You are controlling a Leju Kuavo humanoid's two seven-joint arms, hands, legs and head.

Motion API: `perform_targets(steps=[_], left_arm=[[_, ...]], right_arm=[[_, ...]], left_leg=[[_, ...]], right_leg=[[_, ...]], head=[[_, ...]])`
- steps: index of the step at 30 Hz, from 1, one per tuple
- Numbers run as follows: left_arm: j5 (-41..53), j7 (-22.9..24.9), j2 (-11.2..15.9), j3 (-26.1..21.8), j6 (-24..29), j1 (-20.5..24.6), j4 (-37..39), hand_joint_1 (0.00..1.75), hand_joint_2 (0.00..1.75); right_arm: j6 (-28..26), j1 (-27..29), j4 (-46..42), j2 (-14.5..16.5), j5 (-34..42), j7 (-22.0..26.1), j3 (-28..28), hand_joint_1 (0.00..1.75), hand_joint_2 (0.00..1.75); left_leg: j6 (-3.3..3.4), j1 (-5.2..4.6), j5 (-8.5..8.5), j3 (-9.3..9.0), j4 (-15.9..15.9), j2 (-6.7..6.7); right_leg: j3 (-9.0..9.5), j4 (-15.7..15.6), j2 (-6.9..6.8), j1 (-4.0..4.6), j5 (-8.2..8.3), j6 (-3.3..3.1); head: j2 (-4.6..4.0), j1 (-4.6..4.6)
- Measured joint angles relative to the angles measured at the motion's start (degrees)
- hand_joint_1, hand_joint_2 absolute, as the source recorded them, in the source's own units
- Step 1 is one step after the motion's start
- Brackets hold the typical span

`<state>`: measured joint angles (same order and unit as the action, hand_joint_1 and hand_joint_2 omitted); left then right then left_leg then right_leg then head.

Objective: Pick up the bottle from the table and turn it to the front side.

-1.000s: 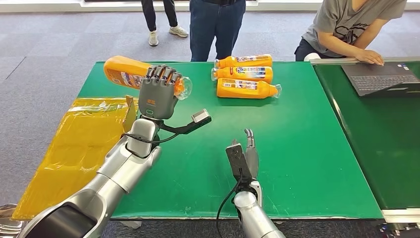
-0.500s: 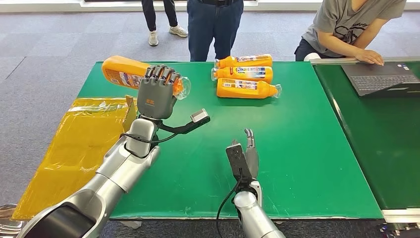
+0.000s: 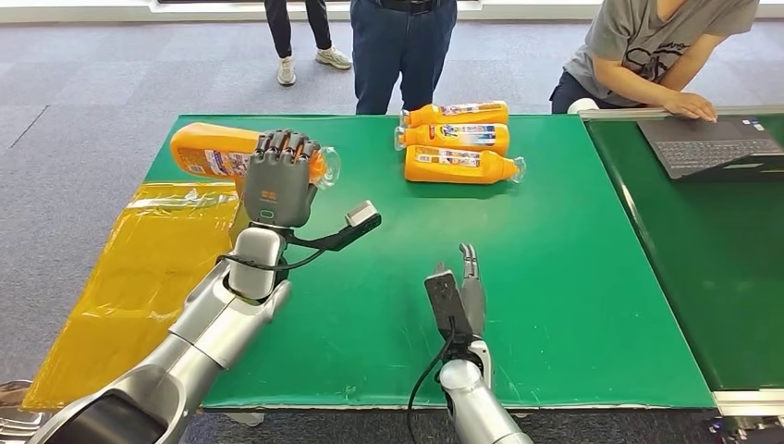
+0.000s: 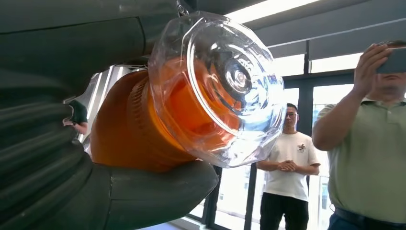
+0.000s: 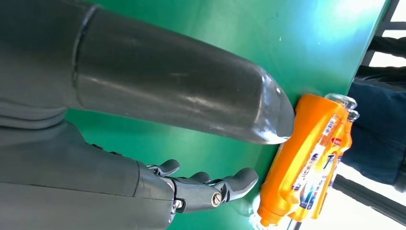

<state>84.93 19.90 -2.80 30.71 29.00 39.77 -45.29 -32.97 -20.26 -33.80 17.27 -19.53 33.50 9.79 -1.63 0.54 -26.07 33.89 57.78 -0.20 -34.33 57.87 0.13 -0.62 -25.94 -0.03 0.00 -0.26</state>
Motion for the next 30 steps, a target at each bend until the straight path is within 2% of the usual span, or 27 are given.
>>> perform_targets(steps=[3,7,10,15,20,30], left_arm=[[0.0,1.8,2.0,2.5,-3.2,-1.5,-2.6,1.75,1.75],[0.0,5.8,5.5,3.7,-10.6,-5.7,-6.6,1.75,1.75],[0.0,7.2,9.1,3.8,-11.7,-9.9,-10.5,1.75,1.75],[0.0,8.2,12.6,3.8,-12.3,-14.2,-15.0,1.75,1.75],[0.0,8.7,14.2,3.8,-12.5,-16.3,-17.7,1.75,1.75],[0.0,9.2,15.5,3.8,-15.2,-18.2,-20.8,1.75,1.75]], right_arm=[[0.1,0.3,-0.6,-0.1,-0.1,0.0,-0.1,0.00,0.00],[0.5,1.3,-2.2,-0.2,-0.5,-0.4,-0.1,0.00,0.00],[1.1,2.5,-4.0,-0.5,-1.0,-1.3,-0.1,0.00,0.00],[1.3,3.3,-5.5,-0.6,-1.3,-1.7,-0.1,0.00,0.00],[1.3,3.5,-6.0,-0.6,-1.4,-1.7,-0.1,0.00,0.00],[1.2,3.7,-6.5,-0.6,-1.4,-1.8,-0.1,0.00,0.00]], left_leg=[[0.00,0.00,0.00,0.01,0.0,0.00],[-0.02,0.00,-0.04,-0.01,0.0,0.20],[-0.02,0.01,-0.07,-0.01,0.0,0.35],[-0.02,0.02,-0.07,0.04,0.0,0.23],[-0.02,0.00,-0.06,0.04,0.0,0.22],[-0.02,0.01,-0.06,0.03,0.0,0.22]], right_leg=[[0.00,0.0,0.01,0.00,0.00,0.00],[-0.01,0.0,0.16,-0.01,0.00,0.00],[-0.12,0.0,0.27,0.01,0.00,-0.01],[-0.11,0.0,0.16,0.02,-0.02,-0.04],[-0.10,0.0,0.15,0.00,-0.02,-0.03],[-0.10,0.0,0.15,0.01,-0.01,-0.03]], head=[[0.00,0.00],[0.00,0.02],[0.00,0.01],[0.00,0.00],[0.00,0.00],[0.00,0.00]])
